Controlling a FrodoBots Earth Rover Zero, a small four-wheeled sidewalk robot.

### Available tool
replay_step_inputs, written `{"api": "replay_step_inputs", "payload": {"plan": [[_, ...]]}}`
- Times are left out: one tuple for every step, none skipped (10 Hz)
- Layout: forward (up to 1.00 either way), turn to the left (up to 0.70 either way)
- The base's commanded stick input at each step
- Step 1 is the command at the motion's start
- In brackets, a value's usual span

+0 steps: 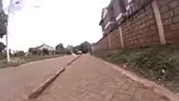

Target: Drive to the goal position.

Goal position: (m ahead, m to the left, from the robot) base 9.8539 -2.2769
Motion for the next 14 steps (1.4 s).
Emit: {"api": "replay_step_inputs", "payload": {"plan": [[0.5, 0.0], [0.5, 0.0], [0.5, 0.0], [0.5, 0.0], [0.5, 0.0], [0.5, 0.0], [0.5, 0.0], [0.5, 0.0], [0.5, 0.0], [0.5, 0.0], [0.5, 0.0], [0.5, 0.0], [0.5, 0.0], [0.5, 0.0]]}}
